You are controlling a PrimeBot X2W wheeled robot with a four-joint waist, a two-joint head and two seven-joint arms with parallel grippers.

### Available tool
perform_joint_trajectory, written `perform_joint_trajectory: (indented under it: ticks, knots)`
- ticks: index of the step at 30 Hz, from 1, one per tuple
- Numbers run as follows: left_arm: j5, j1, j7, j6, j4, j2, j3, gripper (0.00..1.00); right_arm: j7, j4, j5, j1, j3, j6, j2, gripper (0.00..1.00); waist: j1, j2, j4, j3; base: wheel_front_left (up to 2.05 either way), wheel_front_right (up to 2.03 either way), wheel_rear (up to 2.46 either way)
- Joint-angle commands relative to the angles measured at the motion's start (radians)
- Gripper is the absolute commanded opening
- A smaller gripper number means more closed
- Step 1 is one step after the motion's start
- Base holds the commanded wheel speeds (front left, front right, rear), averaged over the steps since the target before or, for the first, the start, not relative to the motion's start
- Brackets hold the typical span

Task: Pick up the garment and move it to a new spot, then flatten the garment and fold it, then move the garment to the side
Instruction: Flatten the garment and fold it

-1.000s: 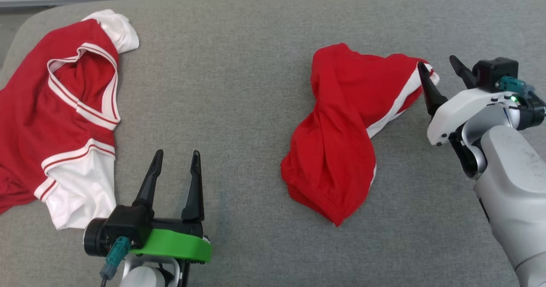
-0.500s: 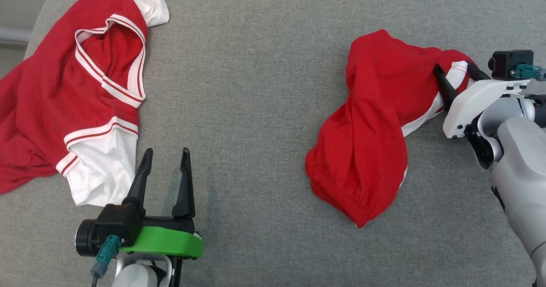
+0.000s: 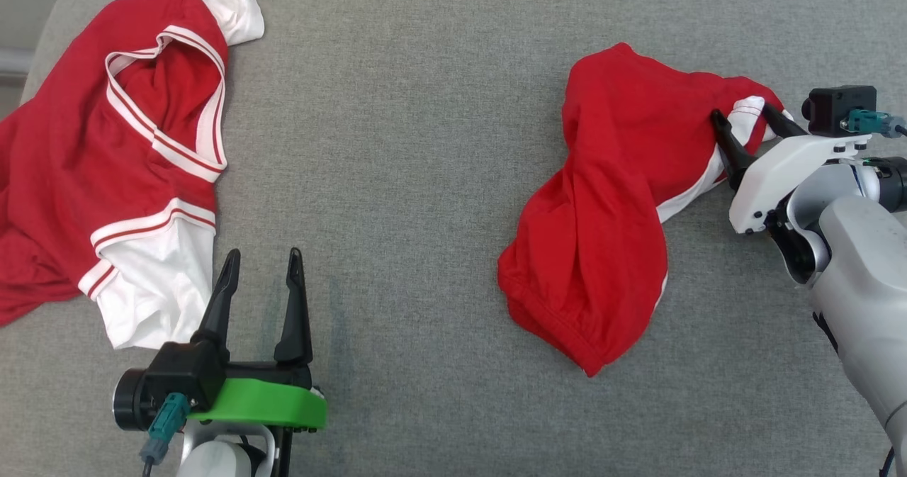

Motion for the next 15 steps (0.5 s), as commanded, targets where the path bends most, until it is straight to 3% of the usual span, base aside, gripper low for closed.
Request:
perform_joint_trajectory:
  ticks: [1,8,9,10,13,15]
  knots:
    - [0.011,0.006,0.000,-0.002,0.003,-0.001,0.004,1.00,-0.010,-0.002,0.012,-0.013,0.009,-0.001,-0.004,1.00,0.0000,0.0000,-0.001,0.001,0.00,0.00,0.00]
    - [-0.002,0.015,0.000,0.007,0.008,-0.001,0.006,1.00,-0.040,-0.003,0.032,-0.021,0.058,-0.001,-0.018,0.99,0.0000,0.0000,-0.004,-0.003,0.00,0.00,0.00]
    - [-0.004,0.016,0.000,0.008,0.008,-0.001,0.005,1.00,-0.044,-0.002,0.035,-0.022,0.062,-0.001,-0.021,0.91,0.0000,0.0000,-0.004,-0.003,0.00,0.00,0.00]
    - [-0.006,0.017,0.000,0.011,0.009,-0.001,0.003,1.00,-0.045,0.001,0.040,-0.023,0.068,-0.001,-0.022,0.52,0.0000,0.0000,-0.004,-0.003,0.00,0.00,0.00]
    - [-0.011,0.015,0.000,0.013,0.010,-0.001,-0.002,1.00,-0.046,0.008,0.053,-0.026,0.082,-0.001,-0.024,0.38,0.0000,0.0000,-0.004,-0.002,0.00,0.00,0.00]
    - [-0.011,0.013,0.000,0.014,0.012,-0.001,-0.005,1.00,-0.048,0.009,0.066,-0.029,0.092,-0.001,-0.024,0.22,0.0000,0.0000,-0.002,-0.001,0.00,0.00,0.00]
